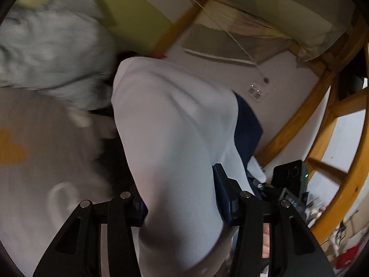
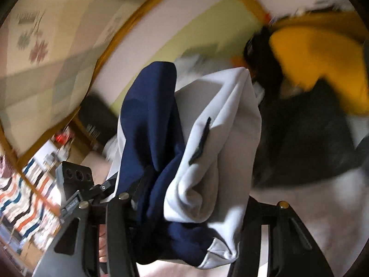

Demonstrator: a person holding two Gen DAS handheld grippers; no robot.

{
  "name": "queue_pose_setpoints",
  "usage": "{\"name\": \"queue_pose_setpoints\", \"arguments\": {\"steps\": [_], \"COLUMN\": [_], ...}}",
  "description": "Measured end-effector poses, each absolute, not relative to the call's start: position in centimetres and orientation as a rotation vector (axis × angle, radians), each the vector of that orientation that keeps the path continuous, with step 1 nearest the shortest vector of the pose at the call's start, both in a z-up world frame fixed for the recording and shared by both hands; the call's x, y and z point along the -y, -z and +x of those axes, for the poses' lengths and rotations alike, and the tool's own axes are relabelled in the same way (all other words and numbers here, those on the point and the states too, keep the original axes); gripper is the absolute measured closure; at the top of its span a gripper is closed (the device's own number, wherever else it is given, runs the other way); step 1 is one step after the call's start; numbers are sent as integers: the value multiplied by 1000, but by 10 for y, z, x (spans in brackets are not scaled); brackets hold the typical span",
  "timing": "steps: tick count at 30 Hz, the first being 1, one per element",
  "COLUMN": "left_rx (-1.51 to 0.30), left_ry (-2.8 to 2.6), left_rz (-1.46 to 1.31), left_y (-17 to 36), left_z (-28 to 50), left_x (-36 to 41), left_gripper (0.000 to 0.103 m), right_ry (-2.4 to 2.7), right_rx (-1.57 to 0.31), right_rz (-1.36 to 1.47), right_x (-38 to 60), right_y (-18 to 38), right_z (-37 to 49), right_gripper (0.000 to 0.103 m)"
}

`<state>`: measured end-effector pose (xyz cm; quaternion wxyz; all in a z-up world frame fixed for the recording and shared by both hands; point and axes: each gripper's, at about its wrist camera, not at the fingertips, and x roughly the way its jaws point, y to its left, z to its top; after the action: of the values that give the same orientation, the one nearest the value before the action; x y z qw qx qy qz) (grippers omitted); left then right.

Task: Fold large clothes
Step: 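Lift the folded jacket with both tools and carry it onto the dark clothes pile, then release the folded jacket on the pile and open both tools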

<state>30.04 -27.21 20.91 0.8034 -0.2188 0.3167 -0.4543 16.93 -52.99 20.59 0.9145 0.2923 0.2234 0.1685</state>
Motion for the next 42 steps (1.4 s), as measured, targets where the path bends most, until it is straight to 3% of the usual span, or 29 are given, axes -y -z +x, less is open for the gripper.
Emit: {"name": "queue_pose_setpoints", "arguments": {"steps": [4, 7, 11, 14, 18, 20, 22, 27, 29, 35, 42], "left_rx": [-666, -717, -849, -847, -886, -866, -842, -662, -595, -489, -359], "left_ry": [1019, 1021, 830, 775, 753, 685, 626, 597, 571, 538, 512], "left_rz": [-435, -458, -392, -420, -376, -302, -235, -102, -66, -46, 65], "left_y": [-203, -170, -83, -46, -48, -55, -63, -98, -111, -140, -135], "left_z": [345, 382, 434, 449, 444, 438, 425, 380, 360, 310, 240], "left_x": [344, 386, 436, 438, 437, 435, 431, 387, 362, 284, 231], "left_gripper": [56, 56, 54, 50, 44, 32, 27, 29, 22, 4, 0], "right_ry": [-225, -175, 54, 48, 70, 112, 169, 276, 272, 286, 253], "right_rx": [-421, -426, -622, -635, -691, -692, -674, -593, -574, -471, -378], "right_rz": [608, 622, 596, 647, 594, 576, 581, 488, 444, 344, 115], "right_x": [589, 612, 655, 662, 657, 650, 646, 625, 608, 537, 432], "right_y": [-205, -197, -108, -68, -75, -78, -80, -98, -109, -128, -118], "right_z": [194, 209, 282, 301, 301, 300, 294, 265, 253, 202, 137], "right_gripper": [55, 54, 54, 49, 46, 42, 35, 29, 27, 5, 0]}}
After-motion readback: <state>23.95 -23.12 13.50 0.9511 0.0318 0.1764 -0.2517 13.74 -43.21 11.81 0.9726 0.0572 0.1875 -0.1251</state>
